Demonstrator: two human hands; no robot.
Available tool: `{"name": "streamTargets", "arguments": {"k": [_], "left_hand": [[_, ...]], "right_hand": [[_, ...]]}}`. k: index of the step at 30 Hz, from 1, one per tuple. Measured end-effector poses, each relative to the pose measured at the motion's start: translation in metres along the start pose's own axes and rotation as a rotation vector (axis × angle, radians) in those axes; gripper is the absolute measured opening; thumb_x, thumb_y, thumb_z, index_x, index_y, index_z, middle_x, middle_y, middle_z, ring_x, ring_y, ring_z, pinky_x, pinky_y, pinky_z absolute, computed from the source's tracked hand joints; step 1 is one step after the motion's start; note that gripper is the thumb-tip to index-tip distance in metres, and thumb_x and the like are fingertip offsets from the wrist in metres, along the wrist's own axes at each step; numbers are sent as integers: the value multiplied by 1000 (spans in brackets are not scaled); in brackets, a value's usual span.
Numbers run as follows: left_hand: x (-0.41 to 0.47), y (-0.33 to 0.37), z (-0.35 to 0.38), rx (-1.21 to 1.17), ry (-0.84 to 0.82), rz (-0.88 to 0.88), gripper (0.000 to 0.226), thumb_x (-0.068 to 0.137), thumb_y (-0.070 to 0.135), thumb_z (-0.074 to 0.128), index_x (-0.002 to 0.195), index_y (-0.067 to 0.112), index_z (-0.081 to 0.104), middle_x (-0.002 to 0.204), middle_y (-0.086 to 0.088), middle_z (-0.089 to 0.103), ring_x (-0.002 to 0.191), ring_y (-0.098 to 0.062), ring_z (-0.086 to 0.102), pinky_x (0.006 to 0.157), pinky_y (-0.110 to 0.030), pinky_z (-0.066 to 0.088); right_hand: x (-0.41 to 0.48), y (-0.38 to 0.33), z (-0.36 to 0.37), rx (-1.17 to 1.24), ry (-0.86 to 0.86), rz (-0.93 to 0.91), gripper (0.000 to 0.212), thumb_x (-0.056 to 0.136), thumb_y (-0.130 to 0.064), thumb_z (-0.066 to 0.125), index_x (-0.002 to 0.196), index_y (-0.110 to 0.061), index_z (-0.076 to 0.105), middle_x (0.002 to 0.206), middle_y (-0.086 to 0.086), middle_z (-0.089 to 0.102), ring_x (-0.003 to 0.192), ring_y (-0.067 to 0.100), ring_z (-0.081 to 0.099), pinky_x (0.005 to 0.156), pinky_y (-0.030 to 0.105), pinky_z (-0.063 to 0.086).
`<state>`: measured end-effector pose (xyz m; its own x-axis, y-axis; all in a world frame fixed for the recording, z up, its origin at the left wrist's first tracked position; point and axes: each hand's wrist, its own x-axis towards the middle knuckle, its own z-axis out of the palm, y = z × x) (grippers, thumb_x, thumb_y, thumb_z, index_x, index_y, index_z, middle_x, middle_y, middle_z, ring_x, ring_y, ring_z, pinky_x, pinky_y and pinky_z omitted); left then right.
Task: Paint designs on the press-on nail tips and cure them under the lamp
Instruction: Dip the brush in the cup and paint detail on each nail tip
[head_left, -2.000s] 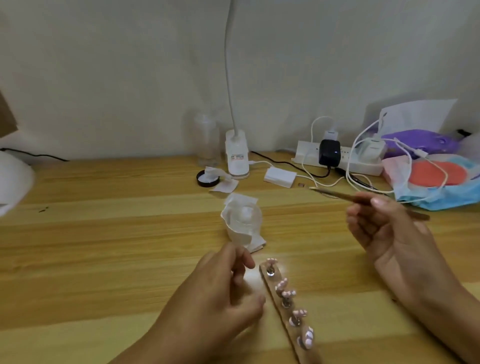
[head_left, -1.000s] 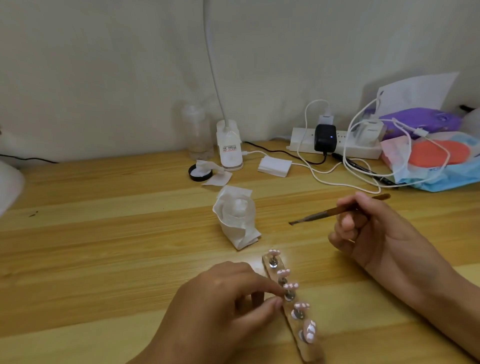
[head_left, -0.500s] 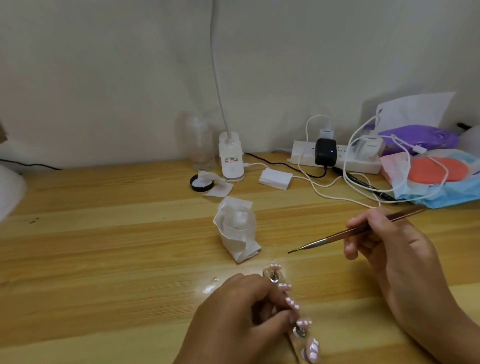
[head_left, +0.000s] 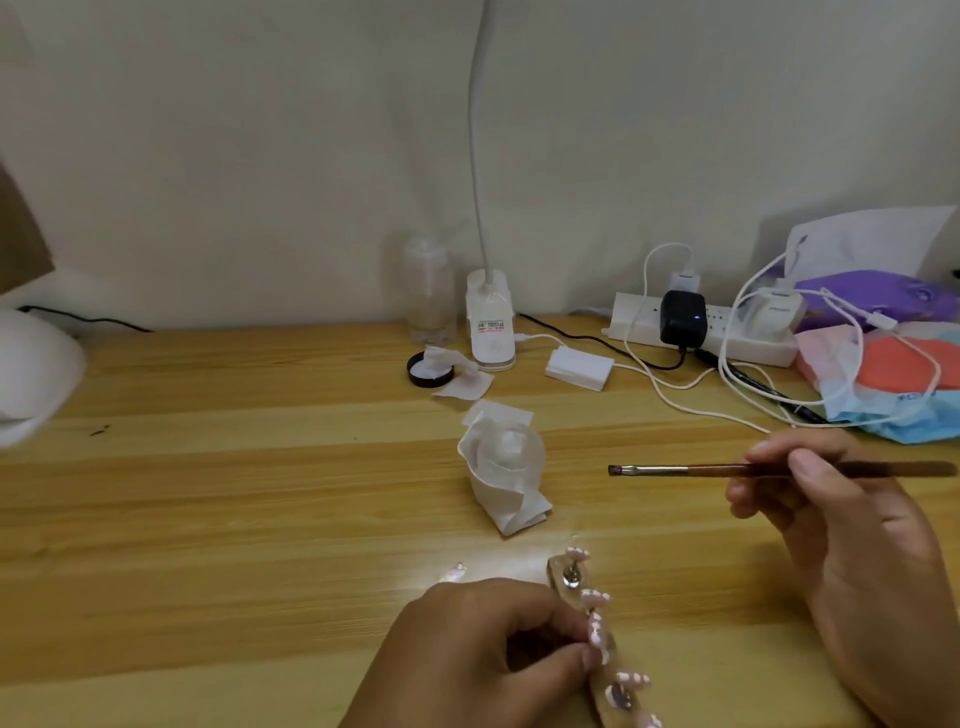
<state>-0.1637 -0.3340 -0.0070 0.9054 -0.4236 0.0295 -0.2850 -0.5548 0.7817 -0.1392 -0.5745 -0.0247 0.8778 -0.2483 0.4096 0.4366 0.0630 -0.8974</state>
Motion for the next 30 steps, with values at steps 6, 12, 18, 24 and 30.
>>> {"name": "streamTargets", "arguments": {"k": [6,12,18,24,30], "left_hand": [[1,-4,-27,-90,4,21,9,81,46,70,88,48,65,70,27,64,66,9,56,63,-7,39],[21,-7,-40,-944,455,-161,19,92,38,60,75,41,68,78,18,65,57,0,53,49,-20,44],[38,-12,-22,-1190,356,-273,12,99,39,46,102,33,56,114,7,59,78,-18,74,56,-27,56],[46,-17,-35,-1308,112,-280,15,99,37,44,112,30,49,133,-1,53,96,-37,71,73,-45,61],[49,-23,-36,-1325,36,-268,11,102,34,41,105,26,49,132,-5,59,100,-40,69,80,-48,59]], "right_hand": [[7,-8,-3,-92,-3,-74,21,92,-43,59,90,-25,71,82,-2,65,72,11,65,67,20,55],[61,-44,15,-430,-238,-17,31,99,-29,55,78,-27,76,62,-1,68,56,9,65,54,15,52],[61,-63,77,-685,-496,-256,24,93,-49,50,89,-30,65,77,-11,69,71,9,66,62,25,53],[62,-40,111,-991,-609,-229,35,90,-57,37,95,-32,61,73,-13,65,69,5,61,63,31,50],[65,-28,118,-927,-625,-199,32,91,-56,39,92,-32,60,71,-12,65,68,6,60,61,29,48]]}}
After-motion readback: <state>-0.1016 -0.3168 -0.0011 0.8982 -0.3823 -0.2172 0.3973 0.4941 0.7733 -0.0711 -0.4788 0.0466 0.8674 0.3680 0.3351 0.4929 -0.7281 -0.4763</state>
